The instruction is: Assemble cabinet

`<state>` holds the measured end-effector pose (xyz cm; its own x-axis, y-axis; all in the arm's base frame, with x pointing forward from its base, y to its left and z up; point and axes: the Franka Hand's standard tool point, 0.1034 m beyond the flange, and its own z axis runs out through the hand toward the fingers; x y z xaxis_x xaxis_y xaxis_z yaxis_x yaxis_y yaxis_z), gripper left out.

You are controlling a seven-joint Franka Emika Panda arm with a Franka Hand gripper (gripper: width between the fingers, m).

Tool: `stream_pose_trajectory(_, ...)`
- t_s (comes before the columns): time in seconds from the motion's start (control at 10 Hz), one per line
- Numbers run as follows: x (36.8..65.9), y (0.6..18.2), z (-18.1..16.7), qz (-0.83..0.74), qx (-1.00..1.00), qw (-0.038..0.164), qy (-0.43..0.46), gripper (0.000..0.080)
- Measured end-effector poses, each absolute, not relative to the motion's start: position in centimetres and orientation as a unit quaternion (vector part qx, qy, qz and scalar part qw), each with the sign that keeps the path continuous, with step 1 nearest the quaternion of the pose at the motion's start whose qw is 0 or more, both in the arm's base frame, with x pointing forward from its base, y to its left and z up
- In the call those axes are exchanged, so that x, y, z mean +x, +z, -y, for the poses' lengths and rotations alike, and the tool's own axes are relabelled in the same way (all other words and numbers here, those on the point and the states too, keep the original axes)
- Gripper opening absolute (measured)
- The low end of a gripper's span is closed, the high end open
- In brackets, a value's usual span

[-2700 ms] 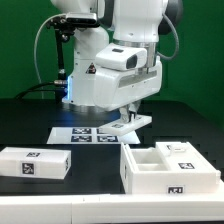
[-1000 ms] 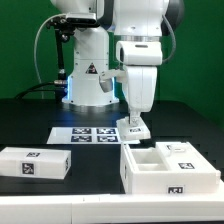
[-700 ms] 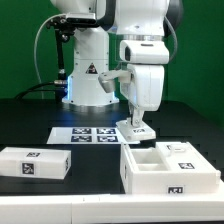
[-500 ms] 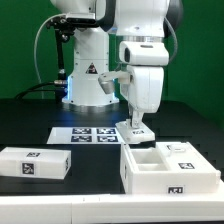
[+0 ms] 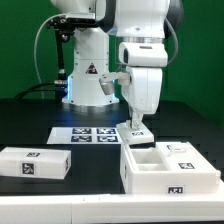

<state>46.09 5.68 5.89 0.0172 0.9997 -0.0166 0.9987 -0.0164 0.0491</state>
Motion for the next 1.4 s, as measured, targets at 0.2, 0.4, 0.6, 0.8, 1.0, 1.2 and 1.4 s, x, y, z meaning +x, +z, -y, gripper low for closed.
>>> stream_pose_trajectory(0.2,46.51,5.68,-5.73,-0.701,0.713,0.023,0.011,0.0064)
stream_pose_trajectory(0.4,46.65,5.64,-6.17,-0.702,0.711,0.023,0.013,0.0064)
stream_pose_trajectory(0.6,46.86,5.61,-6.11,-0.701,0.713,0.023,0.012,0.0064)
stream_pose_trajectory(0.8,46.86,5.6,-6.09,-0.7,0.713,0.023,0.012,0.0064)
stream_pose_trajectory(1.0,46.87,5.62,-6.07,-0.7,0.713,0.023,0.012,0.0064)
stream_pose_trajectory(1.2,46.91,5.73,-5.88,-0.701,0.713,0.02,0.004,0.0064)
stream_pose_trajectory(1.4,46.93,5.77,-5.74,-0.7,0.714,0.016,-0.003,0.0064)
